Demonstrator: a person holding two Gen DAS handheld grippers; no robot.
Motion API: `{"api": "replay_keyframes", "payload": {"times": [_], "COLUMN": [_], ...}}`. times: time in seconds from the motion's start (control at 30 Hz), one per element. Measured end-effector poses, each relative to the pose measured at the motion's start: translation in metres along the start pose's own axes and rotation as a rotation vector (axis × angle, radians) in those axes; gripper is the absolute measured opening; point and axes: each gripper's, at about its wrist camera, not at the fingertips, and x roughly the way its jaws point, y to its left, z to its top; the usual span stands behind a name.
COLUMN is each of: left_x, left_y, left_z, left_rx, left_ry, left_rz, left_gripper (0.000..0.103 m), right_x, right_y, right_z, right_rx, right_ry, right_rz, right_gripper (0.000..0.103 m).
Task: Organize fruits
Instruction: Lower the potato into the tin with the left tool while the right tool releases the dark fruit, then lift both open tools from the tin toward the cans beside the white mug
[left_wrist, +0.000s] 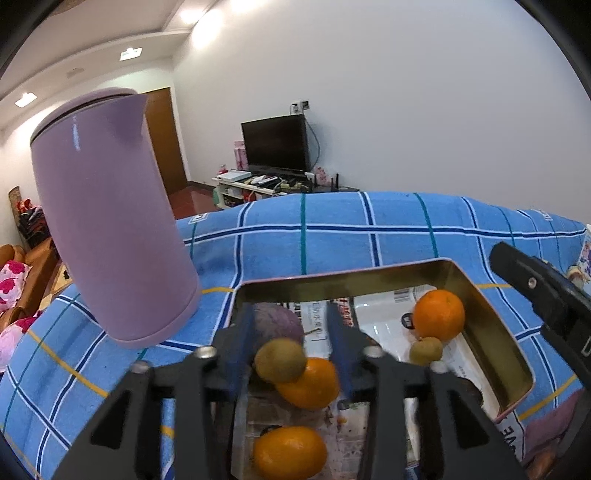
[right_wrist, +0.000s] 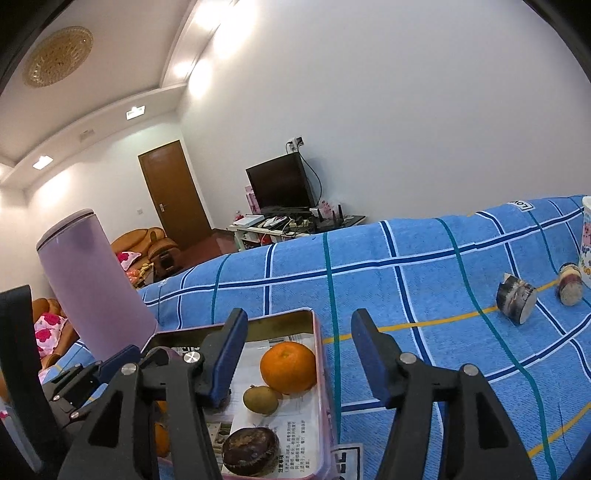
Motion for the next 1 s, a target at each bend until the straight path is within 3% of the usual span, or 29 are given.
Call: {"api": "replay_keyframes", "payload": {"times": [0.07, 0.23, 0.3, 1.0], "left_x": [-0.001, -0.004, -0.005, -0.004], "left_y": [0.0, 0.0, 0.0, 0.008], "left_z": [0.0, 0.0, 0.0, 0.001], "left_rx": [-0.007, -0.013, -0.011, -0.058], "left_ry": [-0.004, -0.021, -0.025, -0.03], "left_rz": [0.009, 0.026, 0.031, 0.034], "left_gripper": [0.076, 0.095, 0.096, 0.099], "right_x": [0.0, -0.003, -0.004, -0.022], "right_y": [0.001, 0.002, 0.002, 0.006], "right_z": [0.0, -0.001, -0.001, 0.001], "right_rx": [-0.005, -0.011, -0.013, -0.092], "right_ry": [0.0, -0.015, -0.022, -0.137], "right_rz": [-0.002, -0.01, -0.013, -0.095], "right_gripper": [0.06, 0.062, 0.069, 0.075]}}
